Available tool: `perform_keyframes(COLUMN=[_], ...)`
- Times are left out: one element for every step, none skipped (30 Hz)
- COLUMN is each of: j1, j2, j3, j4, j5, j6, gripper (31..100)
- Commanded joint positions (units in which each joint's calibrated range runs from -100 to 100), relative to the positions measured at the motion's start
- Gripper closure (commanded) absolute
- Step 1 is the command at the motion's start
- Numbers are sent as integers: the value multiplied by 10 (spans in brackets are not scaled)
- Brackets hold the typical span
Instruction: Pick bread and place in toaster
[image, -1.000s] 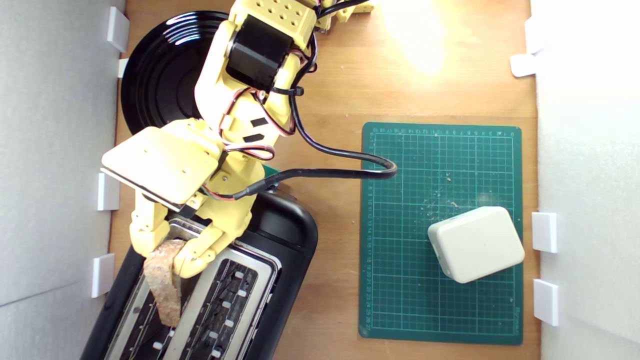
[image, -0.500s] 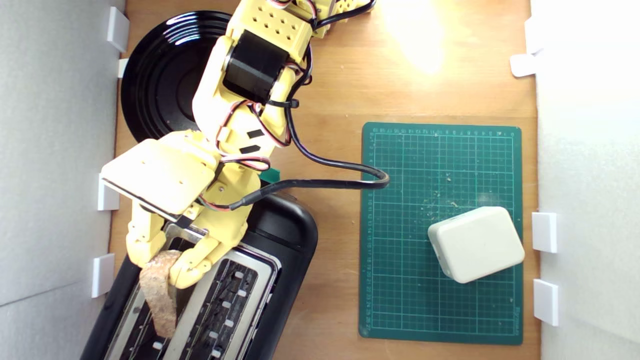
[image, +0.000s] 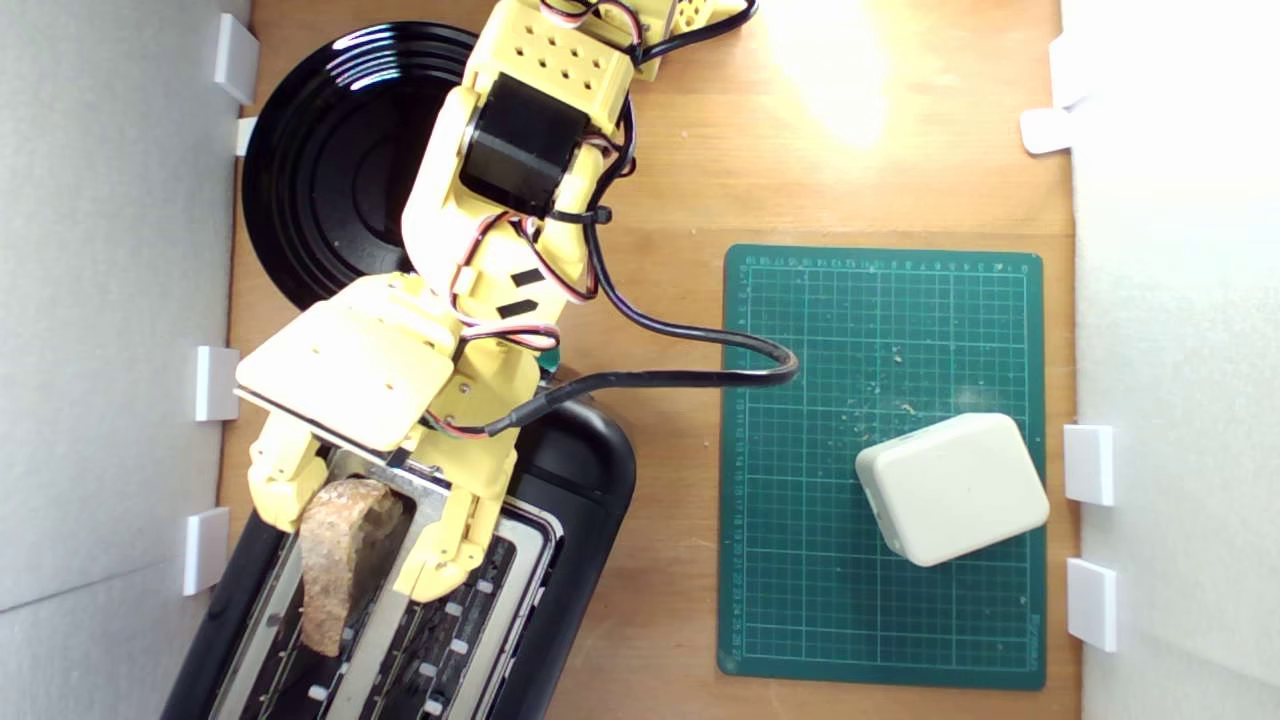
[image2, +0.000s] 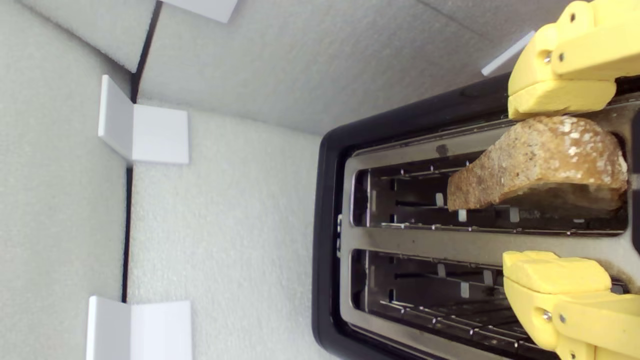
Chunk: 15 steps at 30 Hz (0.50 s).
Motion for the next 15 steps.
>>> perform_keyframes(j1=[-7, -7, -7, -5, -2, -1, 2, 2, 3, 3, 3, 9, 13, 11, 8], j2=[-42, -50, -60, -68, -80, -96, -120, -136, -150, -166, -177, -196, -210, -224, -240], j3=[-17, -17, -17, -17, -17, -17, -17, -17, -16, -16, -16, -16, -16, -16, -15], j4=[0, 0, 0, 2, 2, 3, 3, 2, -2, -1, 2, -1, -6, -7, -7], j5=[-10, -10, -10, -10, -10, -10, -11, -10, -10, -10, -10, -11, -11, -11, -11], j6=[4, 4, 4, 5, 5, 5, 11, 19, 27, 34, 37, 40, 41, 38, 36], gripper=[408, 409, 411, 412, 413, 414, 414, 415, 415, 415, 415, 415, 415, 415, 415])
